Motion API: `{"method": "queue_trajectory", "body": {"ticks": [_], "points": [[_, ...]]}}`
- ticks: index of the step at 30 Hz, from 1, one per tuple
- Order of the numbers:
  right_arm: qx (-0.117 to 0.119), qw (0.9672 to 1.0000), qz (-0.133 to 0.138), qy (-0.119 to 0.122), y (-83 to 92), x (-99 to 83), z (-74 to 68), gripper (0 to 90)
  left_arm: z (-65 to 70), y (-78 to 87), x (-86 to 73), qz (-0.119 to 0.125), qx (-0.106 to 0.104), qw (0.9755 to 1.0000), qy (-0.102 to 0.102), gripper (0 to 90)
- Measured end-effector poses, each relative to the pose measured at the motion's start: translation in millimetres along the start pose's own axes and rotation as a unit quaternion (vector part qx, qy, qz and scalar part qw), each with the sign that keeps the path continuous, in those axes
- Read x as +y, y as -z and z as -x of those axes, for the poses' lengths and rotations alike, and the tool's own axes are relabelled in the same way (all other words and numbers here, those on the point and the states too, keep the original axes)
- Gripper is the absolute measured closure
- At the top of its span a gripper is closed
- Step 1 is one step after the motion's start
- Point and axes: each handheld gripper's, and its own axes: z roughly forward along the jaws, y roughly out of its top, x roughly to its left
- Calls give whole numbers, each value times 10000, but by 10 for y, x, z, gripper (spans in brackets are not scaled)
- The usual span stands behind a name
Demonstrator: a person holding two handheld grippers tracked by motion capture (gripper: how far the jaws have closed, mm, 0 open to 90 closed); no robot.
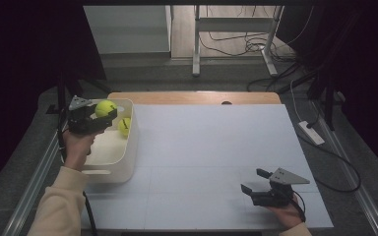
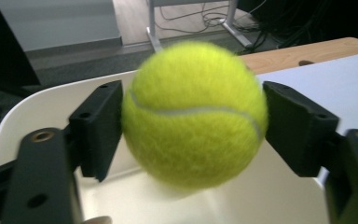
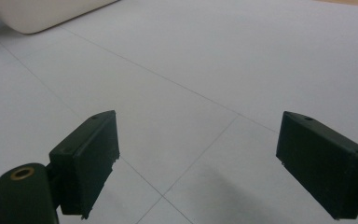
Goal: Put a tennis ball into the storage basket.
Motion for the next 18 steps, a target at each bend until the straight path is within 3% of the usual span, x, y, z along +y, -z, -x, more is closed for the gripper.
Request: {"method": "queue_trajectory", "body": {"ticks": [3, 11, 18], "points": [[5, 10000, -3, -1, 0, 0, 0, 132, 4, 15, 26, -43, -37, 10000, 28, 164], [1, 10000, -7, 5, -2, 0, -2, 132, 92, 59, 49, 38, -464, 9989, -9, 115], [-6, 10000, 6, -8, 3, 2, 0, 132, 209, 96, 36, 139, -927, 9956, -56, 106]]}}
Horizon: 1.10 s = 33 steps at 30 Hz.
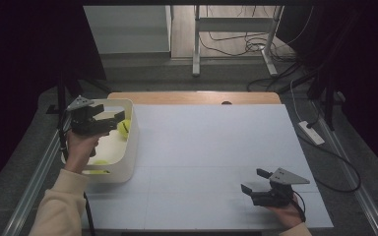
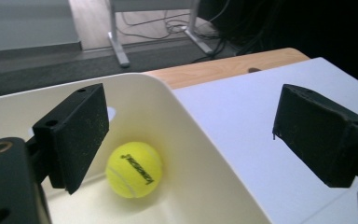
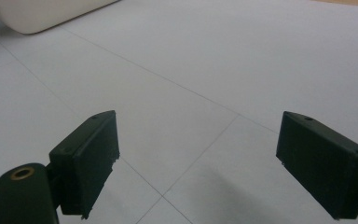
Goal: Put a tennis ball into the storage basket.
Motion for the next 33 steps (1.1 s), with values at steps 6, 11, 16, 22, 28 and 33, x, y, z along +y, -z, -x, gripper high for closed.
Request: {"method": "queue_trajectory", "body": {"ticks": [6, 11, 16, 22, 28, 33], "points": [[2, 10000, 7, 8, 1, 3, -4, 132, 154, 19, -12, 95, -330, 9993, -150, 98], [1, 10000, 9, 14, -8, 7, -4, 132, 300, 37, -45, 154, -716, 9969, -297, 99], [11, 10000, 12, 13, -12, 9, -7, 132, 482, 35, -98, 176, -965, 9939, -498, 101], [8, 10000, 11, 23, -13, 8, -12, 132, 619, 23, -145, 172, -1191, 9910, -591, 102], [1, 10000, -2, 15, -14, 7, -12, 133, 758, -25, -209, 66, -1367, 9881, -707, 103], [-23, 10000, -26, 37, -13, 7, -13, 134, 844, -62, -270, -1, -1479, 9863, -725, 103]]}}
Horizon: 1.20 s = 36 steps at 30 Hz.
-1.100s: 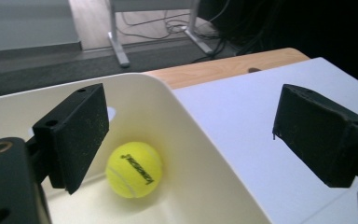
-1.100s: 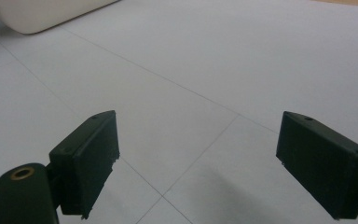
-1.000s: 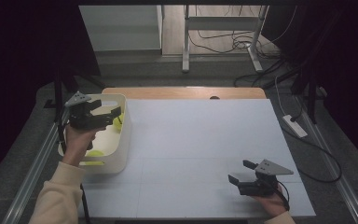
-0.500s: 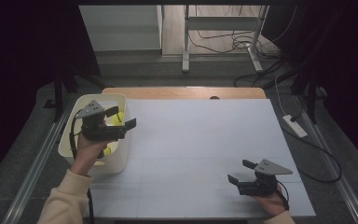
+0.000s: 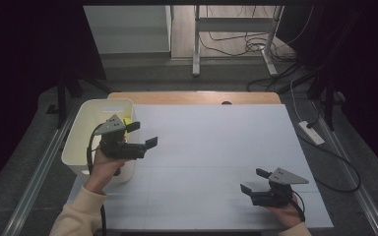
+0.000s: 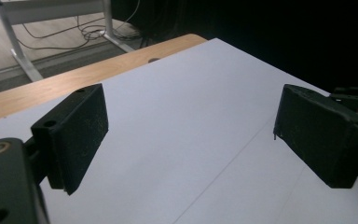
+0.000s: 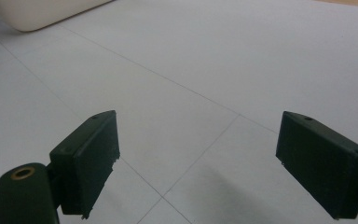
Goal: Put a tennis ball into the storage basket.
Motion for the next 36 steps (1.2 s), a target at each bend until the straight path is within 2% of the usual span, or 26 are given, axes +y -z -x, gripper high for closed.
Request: {"method": "queue_trajectory", "body": {"ticks": [10, 11, 18, 22, 25, 28, 30, 34, 36], "points": [[1, 10000, 28, -14, 2, 1, 2, 134, 171, -71, -88, -53, -273, 9995, -125, 125], [-2, 10000, 31, -8, 3, 0, 3, 135, 229, -81, -104, -27, -348, 9992, -189, 127], [-4, 10000, 30, 3, 4, 0, 4, 134, 398, -92, -147, -2, -577, 9976, -394, 129], [-2, 10000, 26, -6, 5, 0, 3, 134, 520, -111, -207, 52, -622, 9963, -588, 130], [1, 10000, 29, -11, 5, -1, 0, 135, 602, -130, -276, -5, -712, 9948, -726, 128], [5, 10000, 33, -15, 6, -1, 2, 134, 633, -138, -318, -28, -753, 9943, -753, 127], [8, 10000, 39, -14, 6, 0, 2, 134, 669, -162, -406, -104, -855, 9935, -744, 127], [13, 10000, 55, -10, 10, 1, 2, 134, 684, -195, -521, -193, -916, 9930, -719, 123], [17, 10000, 67, -14, 13, 1, 3, 134, 682, -233, -650, -302, -934, 9930, -663, 119]]}}
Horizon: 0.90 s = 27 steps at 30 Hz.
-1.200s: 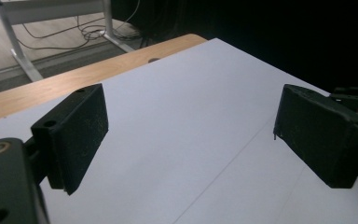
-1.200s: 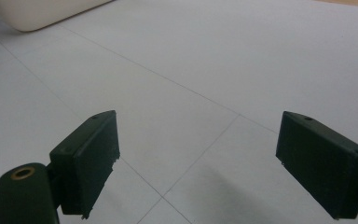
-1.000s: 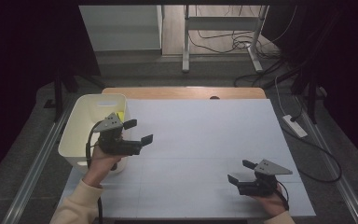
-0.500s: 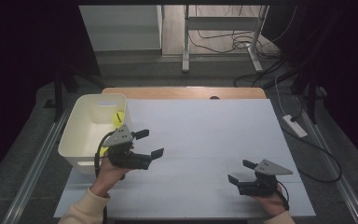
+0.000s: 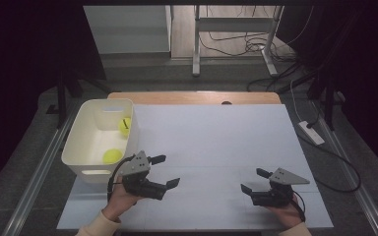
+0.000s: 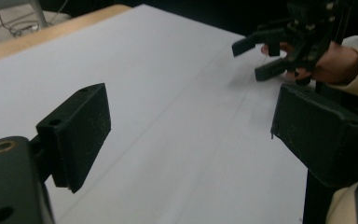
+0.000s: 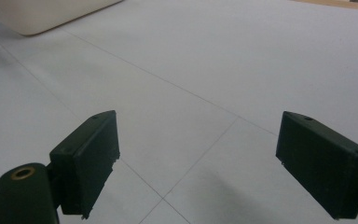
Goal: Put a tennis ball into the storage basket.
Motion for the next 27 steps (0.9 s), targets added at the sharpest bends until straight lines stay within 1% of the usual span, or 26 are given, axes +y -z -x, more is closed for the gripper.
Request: {"method": "queue_trajectory", "body": {"ticks": [5, 7, 9, 10, 11, 12, 14, 19, 21, 25, 27], "points": [[7, 10000, -5, 2, -3, -1, -4, 133, -5, -61, -222, -190, 72, 9997, 120, 112], [6, 10000, -5, 4, -4, -1, -3, 133, -17, -84, -335, -282, 96, 9993, 217, 111], [6, 10000, -6, 6, -4, -1, -4, 133, -23, -88, -409, -351, 144, 9989, 258, 109], [6, 10000, -6, 6, -4, -1, -4, 133, -23, -88, -409, -351, 144, 9989, 258, 109], [8, 10000, -4, 12, -5, -1, -4, 133, -31, -87, -448, -412, 168, 9987, 259, 108], [8, 10000, -4, 12, -5, -1, -4, 133, -36, -83, -475, -433, 218, 9985, 267, 108], [12, 10000, -7, 12, -5, -1, -2, 133, -60, -78, -538, -449, 277, 9980, 345, 109], [40, 10000, -12, 29, -5, -4, -7, 133, -103, -92, -627, -534, 430, 9969, 387, 109], [49, 10000, -24, 33, -5, -4, -8, 132, -108, -94, -638, -551, 425, 9968, 385, 108], [73, 10000, -26, 31, -6, -8, -7, 132, -120, -88, -673, -569, 488, 9965, 357, 108], [69, 10000, -34, 39, -6, -8, -7, 132, -138, -60, -690, -544, 503, 9964, 400, 109]]}}
